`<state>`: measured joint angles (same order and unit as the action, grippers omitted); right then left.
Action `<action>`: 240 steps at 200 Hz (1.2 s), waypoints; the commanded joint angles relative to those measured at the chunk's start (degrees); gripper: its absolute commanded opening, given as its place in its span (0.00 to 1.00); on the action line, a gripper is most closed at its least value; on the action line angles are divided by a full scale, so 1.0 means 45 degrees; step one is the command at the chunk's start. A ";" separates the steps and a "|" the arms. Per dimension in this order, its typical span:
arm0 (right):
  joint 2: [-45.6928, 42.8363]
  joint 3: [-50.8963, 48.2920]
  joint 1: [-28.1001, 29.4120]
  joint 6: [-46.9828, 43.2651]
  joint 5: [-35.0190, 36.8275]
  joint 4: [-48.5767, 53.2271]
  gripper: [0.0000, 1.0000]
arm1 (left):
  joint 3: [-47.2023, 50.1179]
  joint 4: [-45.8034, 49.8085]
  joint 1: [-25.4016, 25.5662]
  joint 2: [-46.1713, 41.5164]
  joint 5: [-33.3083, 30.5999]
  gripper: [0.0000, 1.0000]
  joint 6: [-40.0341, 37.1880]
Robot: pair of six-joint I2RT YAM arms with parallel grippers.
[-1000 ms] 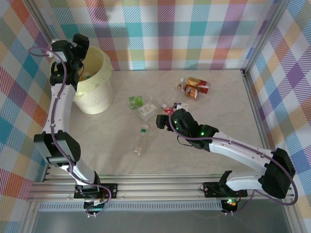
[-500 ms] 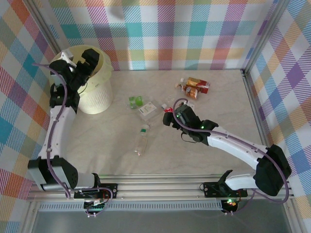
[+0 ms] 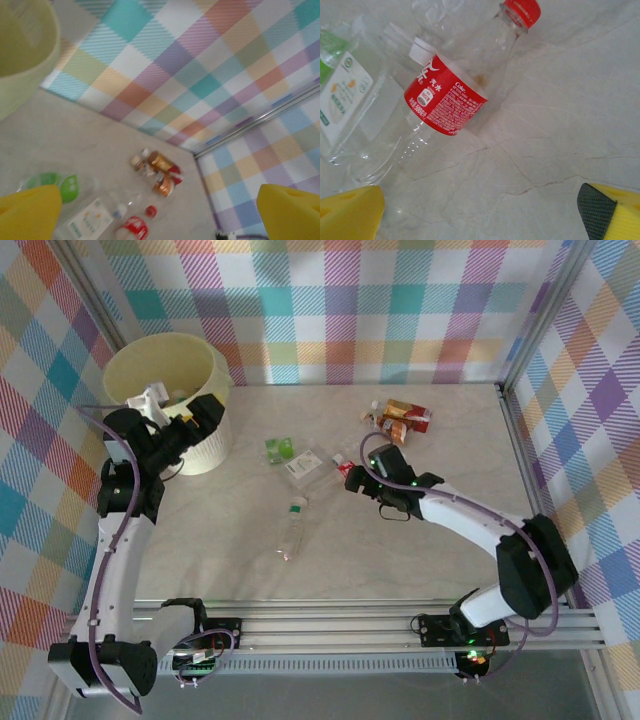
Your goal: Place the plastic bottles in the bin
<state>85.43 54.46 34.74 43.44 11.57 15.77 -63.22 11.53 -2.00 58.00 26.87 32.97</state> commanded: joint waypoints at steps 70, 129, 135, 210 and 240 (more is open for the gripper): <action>0.3774 0.4002 -0.0047 0.2810 -0.0052 0.2064 1.00 | 0.0183 0.2862 0.0036 -0.0852 -0.1145 1.00 -0.2061; 0.5298 0.4852 -0.0045 0.6141 0.0668 0.2078 1.00 | 0.0200 0.2940 0.0034 -0.0692 -0.1284 1.00 -0.2054; 0.5512 0.4976 -0.0044 0.6185 0.0675 0.1958 1.00 | 0.0211 0.2936 0.0034 -0.0672 -0.1277 1.00 -0.2036; 0.6627 0.5433 -0.0269 0.7032 0.1282 0.1935 0.90 | 0.0396 0.2625 0.0034 -0.0334 -0.0666 1.00 -0.1980; 0.5971 0.4428 -0.0418 0.6899 0.1561 0.1048 0.81 | 0.0484 0.2517 0.0035 -0.0241 -0.0171 1.00 -0.2033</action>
<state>114.96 78.11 33.95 73.71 16.12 23.14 -62.04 23.92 -2.00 56.82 23.16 24.93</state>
